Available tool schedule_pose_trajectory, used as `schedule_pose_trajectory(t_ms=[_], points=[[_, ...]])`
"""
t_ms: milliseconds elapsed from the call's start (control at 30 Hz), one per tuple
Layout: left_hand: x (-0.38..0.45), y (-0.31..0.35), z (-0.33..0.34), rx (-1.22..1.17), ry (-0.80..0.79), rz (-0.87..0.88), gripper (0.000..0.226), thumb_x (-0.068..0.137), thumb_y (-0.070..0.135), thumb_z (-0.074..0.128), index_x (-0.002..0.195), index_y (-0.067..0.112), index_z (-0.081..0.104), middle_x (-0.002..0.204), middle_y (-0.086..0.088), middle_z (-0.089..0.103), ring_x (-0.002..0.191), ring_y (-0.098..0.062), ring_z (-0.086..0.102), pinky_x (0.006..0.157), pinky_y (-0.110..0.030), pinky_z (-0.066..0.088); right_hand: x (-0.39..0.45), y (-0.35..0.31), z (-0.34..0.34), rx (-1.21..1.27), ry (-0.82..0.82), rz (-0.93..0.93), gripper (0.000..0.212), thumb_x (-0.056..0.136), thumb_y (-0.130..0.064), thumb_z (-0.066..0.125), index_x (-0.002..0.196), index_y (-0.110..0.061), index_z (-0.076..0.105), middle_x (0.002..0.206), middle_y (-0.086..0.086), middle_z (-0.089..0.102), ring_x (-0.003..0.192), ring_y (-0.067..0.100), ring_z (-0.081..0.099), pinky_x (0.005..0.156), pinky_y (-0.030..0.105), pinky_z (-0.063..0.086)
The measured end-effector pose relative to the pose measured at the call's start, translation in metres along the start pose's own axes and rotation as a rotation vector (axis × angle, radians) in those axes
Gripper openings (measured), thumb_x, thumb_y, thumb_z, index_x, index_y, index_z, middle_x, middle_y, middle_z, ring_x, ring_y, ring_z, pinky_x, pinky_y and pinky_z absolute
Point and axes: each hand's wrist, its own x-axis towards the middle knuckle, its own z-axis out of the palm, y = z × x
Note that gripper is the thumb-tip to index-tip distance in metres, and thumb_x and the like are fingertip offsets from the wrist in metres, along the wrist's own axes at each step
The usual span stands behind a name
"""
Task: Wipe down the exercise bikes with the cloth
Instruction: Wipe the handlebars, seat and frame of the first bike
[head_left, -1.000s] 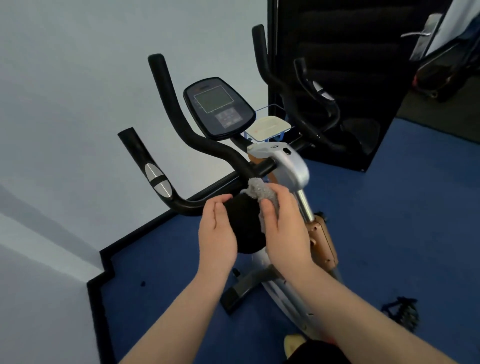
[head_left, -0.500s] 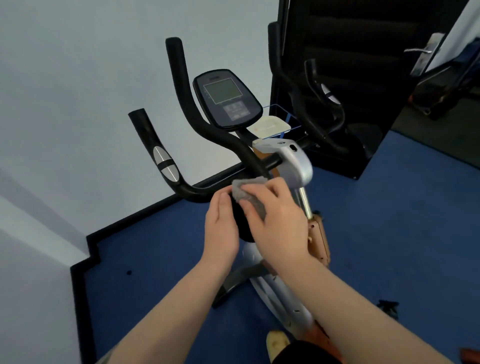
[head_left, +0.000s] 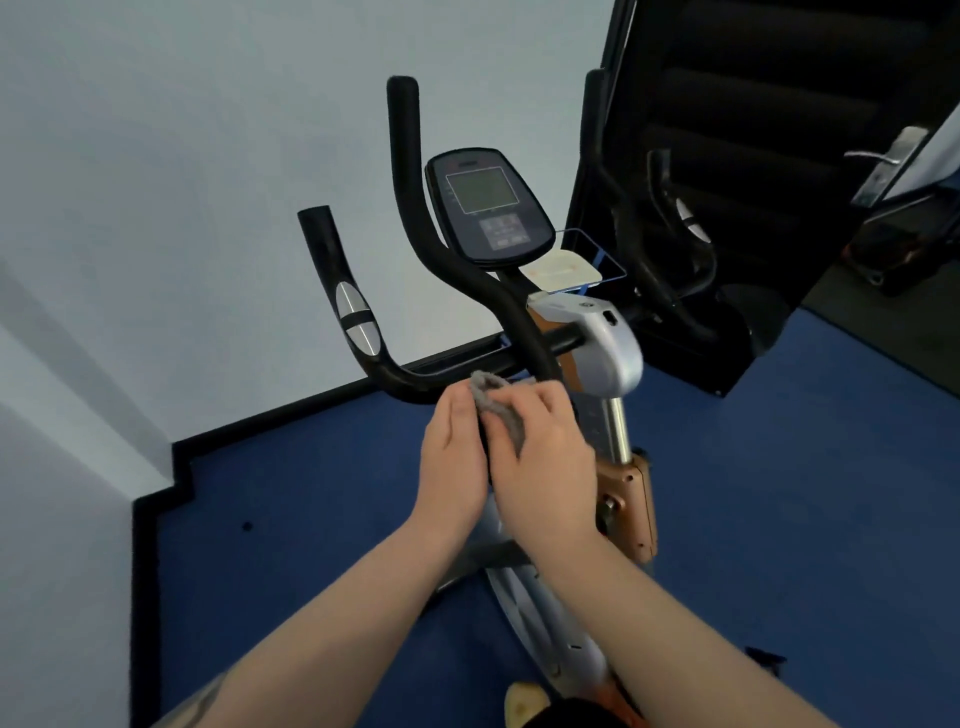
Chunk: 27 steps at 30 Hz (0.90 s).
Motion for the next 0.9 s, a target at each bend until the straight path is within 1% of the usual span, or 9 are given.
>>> schedule_pose_trajectory(t_ms=[100,200,300,367,467,600,667,800,900], points=[[0.0,0.0,-0.001,0.024,-0.002,0.017,0.037,0.108,0.024,0.029,0.109,0.018,0.065,0.099,0.002,0.069,0.095,-0.011,0.065,0.086,-0.026,0.053,0.002,0.004,-0.01,0.215,-0.192,0.099,0.006,0.094,-0.027,0.061,0.098,-0.028,0.065,0.097,-0.014,0.055,0.083,0.004,0.06,0.071,0.031,0.056],[0.001,-0.002,0.001,0.034,0.022,0.037,0.037,0.108,0.024,0.03,0.111,0.018,0.066,0.105,0.001,0.069,0.101,-0.01,0.063,0.092,-0.031,0.05,0.021,0.01,-0.033,0.099,-0.162,0.013,0.008,0.093,-0.028,0.061,0.098,-0.028,0.067,0.096,-0.013,0.057,0.086,0.002,0.058,0.077,0.027,0.049],[0.002,-0.002,0.0,0.009,0.009,0.044,0.037,0.108,0.023,0.029,0.112,0.017,0.066,0.104,0.002,0.07,0.096,-0.003,0.064,0.083,-0.017,0.05,0.001,0.001,-0.023,-0.12,-0.099,-0.148,0.02,0.096,-0.03,0.056,0.113,-0.025,0.066,0.11,-0.012,0.054,0.085,0.007,0.061,0.072,0.031,0.054],[0.002,-0.001,-0.001,0.043,-0.001,0.062,0.037,0.108,0.021,0.029,0.112,0.018,0.065,0.103,0.005,0.067,0.092,0.002,0.062,0.078,-0.011,0.047,-0.012,0.006,-0.017,-0.018,-0.191,-0.077,0.022,0.096,-0.028,0.058,0.116,-0.025,0.066,0.112,-0.016,0.056,0.093,0.003,0.06,0.08,0.026,0.053],[0.002,0.0,-0.002,0.069,0.0,0.075,0.037,0.108,0.021,0.029,0.113,0.019,0.066,0.107,0.009,0.065,0.098,0.001,0.06,0.086,-0.013,0.046,0.006,0.015,-0.043,0.262,-0.269,0.104,0.013,0.091,-0.026,0.065,0.098,-0.035,0.071,0.097,-0.017,0.064,0.092,-0.004,0.06,0.08,0.014,0.046],[0.002,-0.003,0.0,0.043,0.009,0.056,0.038,0.108,0.024,0.029,0.115,0.023,0.067,0.109,0.011,0.066,0.098,0.007,0.059,0.08,-0.009,0.046,0.047,0.015,-0.081,0.363,0.016,0.02,0.012,0.092,-0.031,0.062,0.094,-0.041,0.069,0.098,-0.022,0.065,0.097,-0.003,0.06,0.081,0.011,0.045],[0.003,-0.003,0.001,0.042,0.018,0.062,0.039,0.108,0.023,0.029,0.115,0.023,0.067,0.108,0.013,0.065,0.096,0.012,0.058,0.075,-0.002,0.042,0.06,0.014,-0.078,0.415,0.007,-0.028,0.014,0.096,-0.026,0.058,0.102,-0.03,0.07,0.102,-0.016,0.064,0.101,-0.002,0.059,0.087,0.014,0.045],[0.003,-0.003,0.002,0.049,0.03,0.095,0.036,0.108,0.017,0.03,0.115,0.018,0.066,0.11,0.011,0.066,0.097,0.013,0.058,0.079,-0.001,0.039,0.06,0.016,-0.044,0.47,-0.241,0.091,0.019,0.098,-0.017,0.055,0.104,-0.009,0.071,0.105,-0.004,0.064,0.099,0.001,0.058,0.091,0.022,0.044],[0.002,-0.001,0.001,0.048,0.028,0.101,0.035,0.107,0.017,0.032,0.116,0.017,0.066,0.11,0.01,0.068,0.101,0.007,0.06,0.084,-0.005,0.042,0.032,0.027,-0.03,0.424,-0.162,0.037,0.019,0.098,-0.017,0.055,0.107,-0.02,0.071,0.111,-0.009,0.065,0.109,0.001,0.058,0.094,0.015,0.043]])
